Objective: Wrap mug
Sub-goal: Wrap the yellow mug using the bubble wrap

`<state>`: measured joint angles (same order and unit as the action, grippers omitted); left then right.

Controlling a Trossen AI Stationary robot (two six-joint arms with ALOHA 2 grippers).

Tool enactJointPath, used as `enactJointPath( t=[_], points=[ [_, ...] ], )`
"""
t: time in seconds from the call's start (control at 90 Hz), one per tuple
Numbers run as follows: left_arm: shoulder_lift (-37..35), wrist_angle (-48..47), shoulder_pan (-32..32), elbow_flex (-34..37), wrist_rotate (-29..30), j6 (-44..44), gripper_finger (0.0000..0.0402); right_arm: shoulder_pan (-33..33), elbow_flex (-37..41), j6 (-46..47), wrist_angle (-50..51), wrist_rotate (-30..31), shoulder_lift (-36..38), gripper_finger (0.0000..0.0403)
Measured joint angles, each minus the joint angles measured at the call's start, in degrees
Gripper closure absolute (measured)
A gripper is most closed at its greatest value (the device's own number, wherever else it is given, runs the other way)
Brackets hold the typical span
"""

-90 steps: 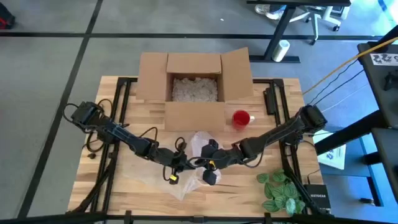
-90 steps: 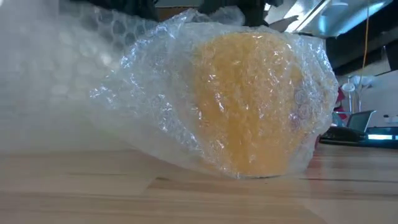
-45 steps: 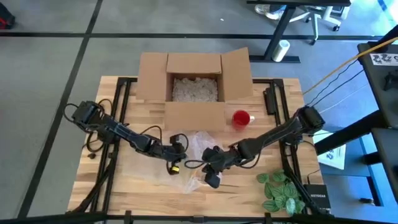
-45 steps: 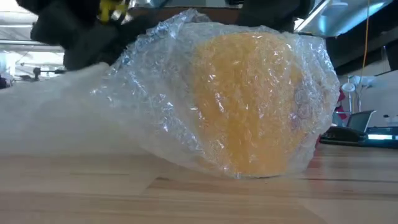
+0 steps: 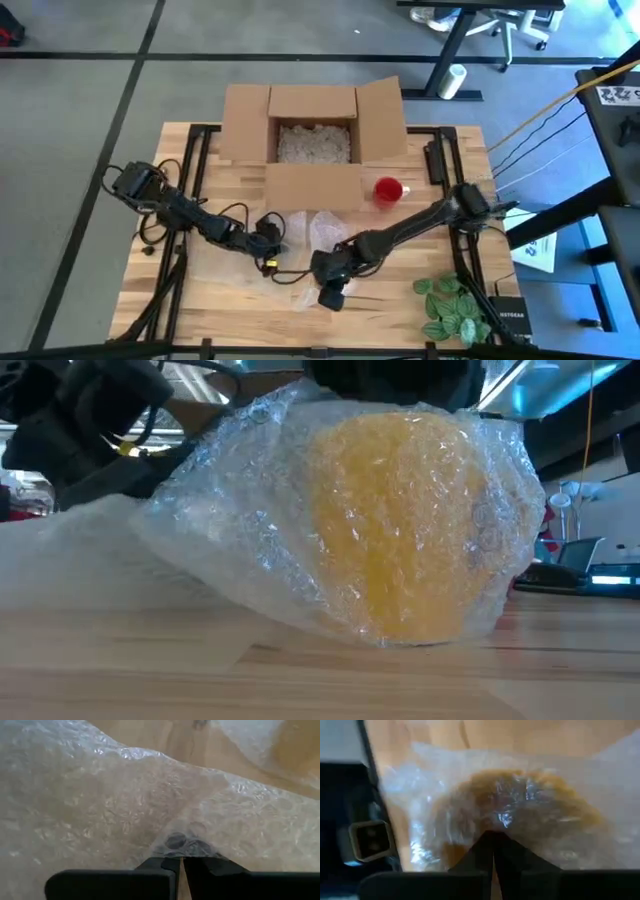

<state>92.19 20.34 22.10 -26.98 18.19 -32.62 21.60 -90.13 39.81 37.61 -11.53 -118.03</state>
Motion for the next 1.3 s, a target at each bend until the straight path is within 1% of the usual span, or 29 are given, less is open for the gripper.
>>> enactJointPath(
  t=[0.178, 0.356, 0.478, 0.6, 0.7, 0.822, 0.878, 0.989, 1.089, 1.156, 1.3],
  points=[
    [-5.61, -0.91, 2.06, 0.17, -1.46, 1.04, 0.0402, -0.36, -5.73, -6.66, 8.13, -3.14, -4.35, 0.0403],
    [-11.81, 0.78, 4.77, 0.07, -5.87, 4.24, 0.0402, -0.21, -6.47, -15.59, 14.0, -3.0, -4.56, 0.0403],
    [-12.25, 3.7, 5.45, 0.04, -7.09, 7.22, 0.0402, -0.15, -6.43, -21.68, 18.06, -2.63, -4.45, 0.0403],
    [-10.74, 7.39, 4.84, 0.04, -6.11, 9.47, 0.0402, -0.15, -6.43, -23.58, 19.37, -2.62, -4.44, 0.0403],
    [-8.83, 12.85, 4.15, 0.04, -3.97, 13.11, 0.0402, -0.13, -6.43, -23.6, 19.43, -2.6, -4.43, 0.0403],
    [-5.86, 18.71, 2.77, 0.02, -3.83, 16.6, 0.0402, -0.08, -6.4, -23.6, 19.39, -2.6, -4.43, 0.0403],
    [-3.9, 19.15, 1.86, 0.0, -4.35, 16.21, 0.0402, -0.08, -6.38, -23.58, 19.3, -2.66, -4.43, 0.0403],
    [1.04, 19.14, 0.05, -0.09, -6.62, 11.95, 0.0402, 0.18, -7.17, -23.36, 19.69, -2.71, -4.47, 0.0403],
    [5.43, 19.19, -0.71, -1.66, -7.01, 10.78, 0.0402, 0.53, -8.18, -23.38, 19.26, -3.03, -4.47, 0.0403],
    [7.95, 19.19, -1.01, -3.38, -7.07, 12.42, 0.0402, 0.59, -8.91, -23.38, 19.19, -3.07, -4.47, 0.0403],
    [12.49, 19.35, -1.93, -8.21, -7.12, 19.2, 0.0402, 1.42, -9.68, -23.56, 18.52, -3.34, -4.47, 0.0403]
  ],
)
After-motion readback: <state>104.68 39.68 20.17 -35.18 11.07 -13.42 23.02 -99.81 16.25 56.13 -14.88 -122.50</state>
